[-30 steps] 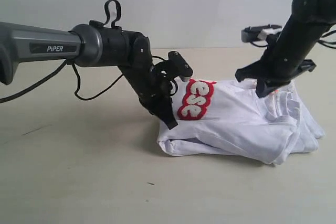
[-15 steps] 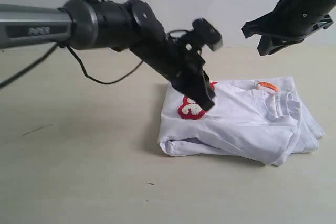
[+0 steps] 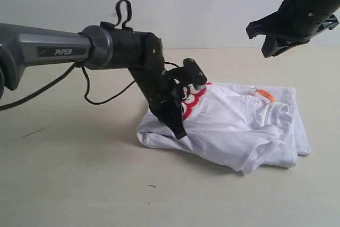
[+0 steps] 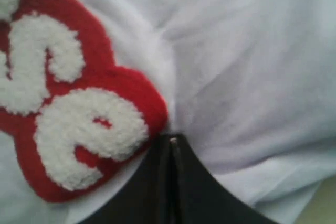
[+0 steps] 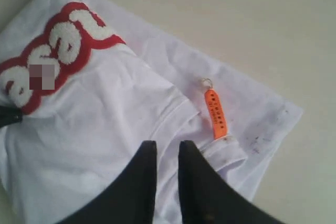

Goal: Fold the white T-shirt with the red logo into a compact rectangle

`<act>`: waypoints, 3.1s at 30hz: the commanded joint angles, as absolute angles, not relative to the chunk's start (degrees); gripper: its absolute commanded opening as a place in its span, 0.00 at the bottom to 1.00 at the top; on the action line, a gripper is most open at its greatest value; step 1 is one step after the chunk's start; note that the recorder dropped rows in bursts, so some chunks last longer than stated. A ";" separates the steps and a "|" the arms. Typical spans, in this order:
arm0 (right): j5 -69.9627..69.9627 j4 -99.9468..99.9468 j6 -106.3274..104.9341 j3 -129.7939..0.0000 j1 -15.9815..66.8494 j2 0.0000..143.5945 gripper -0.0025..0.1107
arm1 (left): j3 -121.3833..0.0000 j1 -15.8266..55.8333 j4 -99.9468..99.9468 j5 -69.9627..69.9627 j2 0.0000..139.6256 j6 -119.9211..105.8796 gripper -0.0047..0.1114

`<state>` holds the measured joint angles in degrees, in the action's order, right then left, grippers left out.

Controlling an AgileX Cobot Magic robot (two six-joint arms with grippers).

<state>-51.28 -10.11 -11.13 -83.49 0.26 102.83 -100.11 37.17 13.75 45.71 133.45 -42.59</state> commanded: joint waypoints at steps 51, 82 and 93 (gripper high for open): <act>-47.31 -16.69 -17.63 -72.80 11.27 116.16 0.02 | -90.46 15.78 26.39 35.59 124.71 -33.59 0.04; -38.63 -6.45 -7.81 -87.26 11.23 123.32 0.02 | -69.94 13.60 16.46 38.17 111.65 -31.13 0.04; -33.34 -6.37 -7.81 -82.75 11.23 111.58 0.02 | -69.94 11.98 26.47 31.72 106.37 -37.44 0.04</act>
